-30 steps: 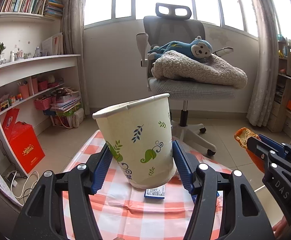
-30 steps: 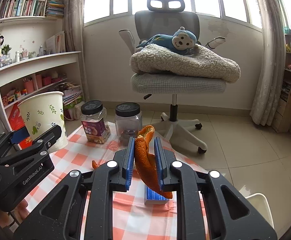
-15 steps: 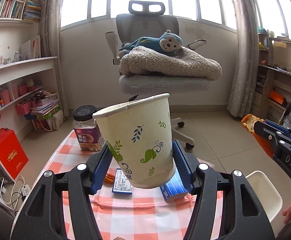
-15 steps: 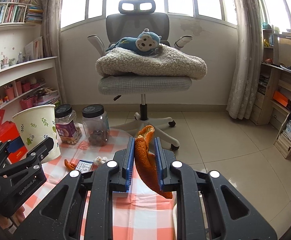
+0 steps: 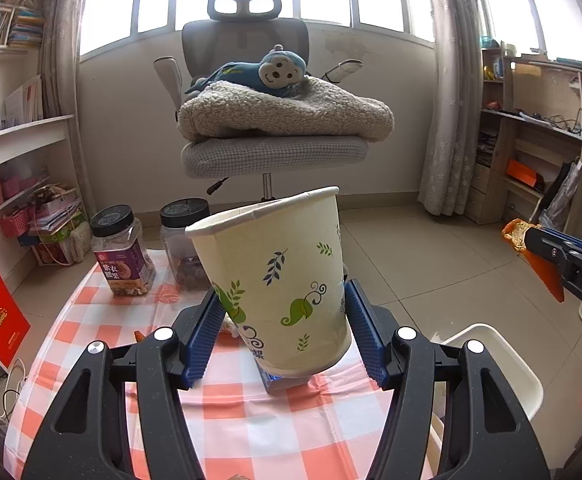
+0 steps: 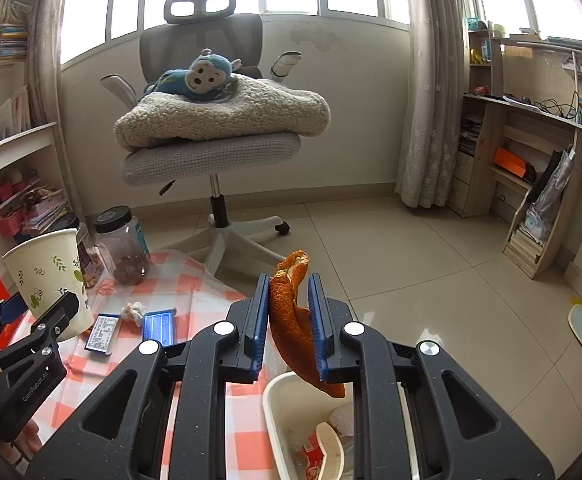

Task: Collect trash
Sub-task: 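Carry the orange peel and paper cup over the white bin and release them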

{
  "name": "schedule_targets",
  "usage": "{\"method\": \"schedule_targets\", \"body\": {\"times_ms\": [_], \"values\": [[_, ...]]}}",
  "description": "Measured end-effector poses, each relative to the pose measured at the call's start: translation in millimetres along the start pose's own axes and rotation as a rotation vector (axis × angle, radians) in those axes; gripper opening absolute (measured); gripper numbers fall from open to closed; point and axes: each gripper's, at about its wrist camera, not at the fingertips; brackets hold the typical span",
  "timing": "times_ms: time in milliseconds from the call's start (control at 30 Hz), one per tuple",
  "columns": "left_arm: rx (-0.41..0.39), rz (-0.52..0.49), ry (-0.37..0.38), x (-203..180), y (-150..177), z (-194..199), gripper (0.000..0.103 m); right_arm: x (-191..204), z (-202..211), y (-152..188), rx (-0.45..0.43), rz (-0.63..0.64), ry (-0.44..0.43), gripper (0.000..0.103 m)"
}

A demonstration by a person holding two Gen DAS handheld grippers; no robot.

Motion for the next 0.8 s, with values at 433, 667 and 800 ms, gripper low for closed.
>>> {"method": "schedule_targets", "body": {"times_ms": [433, 667, 800], "values": [[0.036, -0.078, 0.132, -76, 12, -11, 0.06, -72, -8, 21, 0.103, -0.09, 0.113, 0.019], [0.066, -0.128, 0.197, -117, 25, -15, 0.06, -105, -6, 27, 0.117, -0.135, 0.144, 0.019], [0.101, -0.139, 0.241, -136, 31, -20, 0.06, -119, -4, 30, 0.122, -0.166, 0.171, 0.033]]}}
Point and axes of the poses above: each gripper's, at about its wrist camera, not at the fingertips, and z roughly against the way its jaws point, x to its left, y to its underside, and after that the axes turned 1 degree about y, right-handed
